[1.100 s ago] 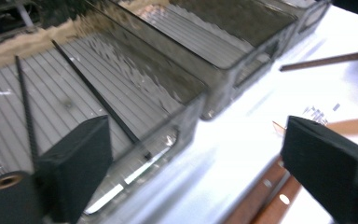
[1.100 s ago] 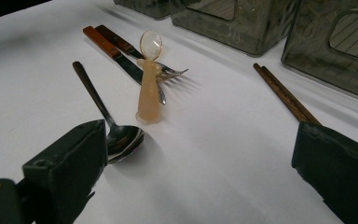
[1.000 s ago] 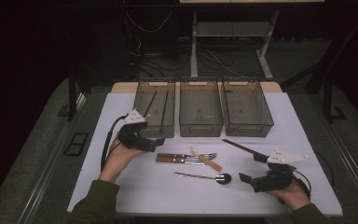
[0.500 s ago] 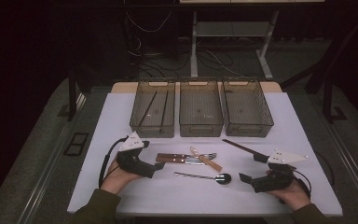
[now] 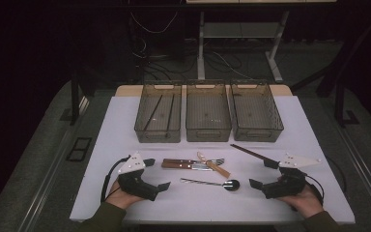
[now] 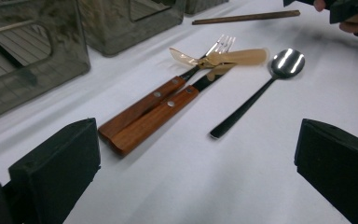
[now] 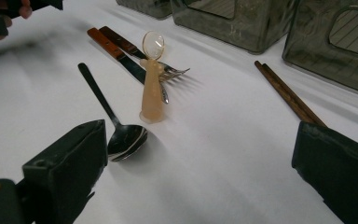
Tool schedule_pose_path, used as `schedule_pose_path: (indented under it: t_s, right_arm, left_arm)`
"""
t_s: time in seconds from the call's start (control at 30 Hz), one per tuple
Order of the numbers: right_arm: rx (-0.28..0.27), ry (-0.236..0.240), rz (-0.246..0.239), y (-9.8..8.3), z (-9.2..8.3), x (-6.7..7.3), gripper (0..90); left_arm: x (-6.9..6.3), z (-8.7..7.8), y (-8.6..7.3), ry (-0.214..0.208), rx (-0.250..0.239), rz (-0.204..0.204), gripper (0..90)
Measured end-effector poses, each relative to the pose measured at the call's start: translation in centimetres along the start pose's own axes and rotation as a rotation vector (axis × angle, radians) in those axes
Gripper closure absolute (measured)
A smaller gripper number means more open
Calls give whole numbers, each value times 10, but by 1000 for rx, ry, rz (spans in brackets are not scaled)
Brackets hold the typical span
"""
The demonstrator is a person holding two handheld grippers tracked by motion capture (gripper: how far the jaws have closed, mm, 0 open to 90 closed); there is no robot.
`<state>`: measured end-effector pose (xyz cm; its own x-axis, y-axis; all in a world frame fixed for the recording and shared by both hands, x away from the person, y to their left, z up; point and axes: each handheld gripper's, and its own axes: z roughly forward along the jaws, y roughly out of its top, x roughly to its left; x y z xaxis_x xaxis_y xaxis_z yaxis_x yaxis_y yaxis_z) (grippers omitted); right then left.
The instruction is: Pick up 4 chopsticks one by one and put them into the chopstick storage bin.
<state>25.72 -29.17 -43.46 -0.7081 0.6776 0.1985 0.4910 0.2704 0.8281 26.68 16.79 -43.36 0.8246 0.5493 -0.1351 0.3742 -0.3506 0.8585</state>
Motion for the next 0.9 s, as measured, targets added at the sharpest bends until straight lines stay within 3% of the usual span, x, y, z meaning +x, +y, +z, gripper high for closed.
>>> schedule_pose_path:
  t_s: [0.13, 0.33, 0.67, 0.9]
  right_arm:
    - [17, 4, -5, 4, -2, -1, 35]
    - [61, -7, -28, 9, -3, -1, 36]
    - [83, -46, -53, 16, -6, -15, 54]
    - [87, -49, -55, 22, -12, -26, 143]
  left_arm:
    - [2, 3, 0, -3, 25, -2, 0]
    - [2, 3, -1, -2, 26, 8, 0]
    - [6, 1, -2, 3, 23, -4, 0]
    - [5, 3, -2, -3, 32, -5, 0]
